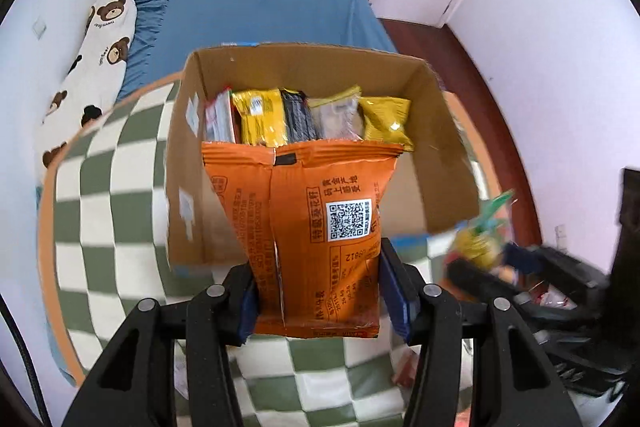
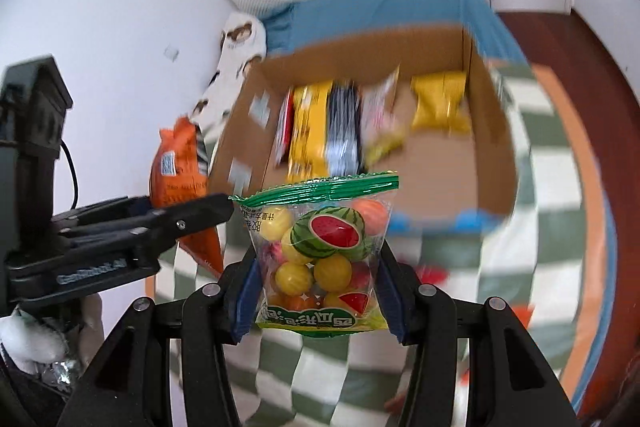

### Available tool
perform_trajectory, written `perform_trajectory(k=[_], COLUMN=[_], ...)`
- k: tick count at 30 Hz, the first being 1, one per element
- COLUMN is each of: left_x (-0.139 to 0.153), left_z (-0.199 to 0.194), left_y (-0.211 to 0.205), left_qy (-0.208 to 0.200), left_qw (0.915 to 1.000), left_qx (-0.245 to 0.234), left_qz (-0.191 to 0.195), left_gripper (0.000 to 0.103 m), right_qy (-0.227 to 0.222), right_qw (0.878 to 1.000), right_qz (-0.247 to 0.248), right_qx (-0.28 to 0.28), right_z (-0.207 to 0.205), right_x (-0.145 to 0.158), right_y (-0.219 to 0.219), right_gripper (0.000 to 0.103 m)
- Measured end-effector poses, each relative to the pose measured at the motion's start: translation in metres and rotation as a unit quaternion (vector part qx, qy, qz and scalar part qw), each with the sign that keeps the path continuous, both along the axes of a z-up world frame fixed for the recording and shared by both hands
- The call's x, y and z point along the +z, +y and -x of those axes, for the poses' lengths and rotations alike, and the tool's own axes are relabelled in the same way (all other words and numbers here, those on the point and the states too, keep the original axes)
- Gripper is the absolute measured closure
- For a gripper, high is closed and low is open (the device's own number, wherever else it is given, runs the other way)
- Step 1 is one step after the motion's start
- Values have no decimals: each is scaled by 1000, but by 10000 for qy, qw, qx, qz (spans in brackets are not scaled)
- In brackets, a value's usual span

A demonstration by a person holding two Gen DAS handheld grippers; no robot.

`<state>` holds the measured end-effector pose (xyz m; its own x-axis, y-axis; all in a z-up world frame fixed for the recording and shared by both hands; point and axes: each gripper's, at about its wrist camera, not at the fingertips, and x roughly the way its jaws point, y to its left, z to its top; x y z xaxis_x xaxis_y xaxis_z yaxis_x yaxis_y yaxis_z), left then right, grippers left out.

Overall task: Organize snacks
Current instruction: 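Lift both bags and carry them over the cardboard box, then open both tools to drop the bags into the box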

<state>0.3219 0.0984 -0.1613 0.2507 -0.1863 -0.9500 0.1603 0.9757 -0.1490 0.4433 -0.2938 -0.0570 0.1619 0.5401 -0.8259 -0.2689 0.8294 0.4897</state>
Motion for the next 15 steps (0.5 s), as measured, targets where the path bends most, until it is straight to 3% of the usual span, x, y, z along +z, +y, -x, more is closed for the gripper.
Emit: perform_trajectory(k=[7, 11, 15], left_x=[-77, -111, -126], left_z=[-80, -100, -107], left_y=[21, 31, 35], left_qy=[987, 1494, 1752], left_qw=[9945, 9871, 9820], left_qx=[185, 203, 130], left_qz=[-290, -532, -692], left_gripper=[54, 54, 53], right_qy=[303, 630, 873], right_qw=[9991, 9971, 9951], right_qz=[294, 399, 388], right_qx=[36, 150, 262], right_z=[-82, -94, -97], right_x=[-34, -71, -98], right_y=[30, 49, 66], right_gripper=[49, 49, 49])
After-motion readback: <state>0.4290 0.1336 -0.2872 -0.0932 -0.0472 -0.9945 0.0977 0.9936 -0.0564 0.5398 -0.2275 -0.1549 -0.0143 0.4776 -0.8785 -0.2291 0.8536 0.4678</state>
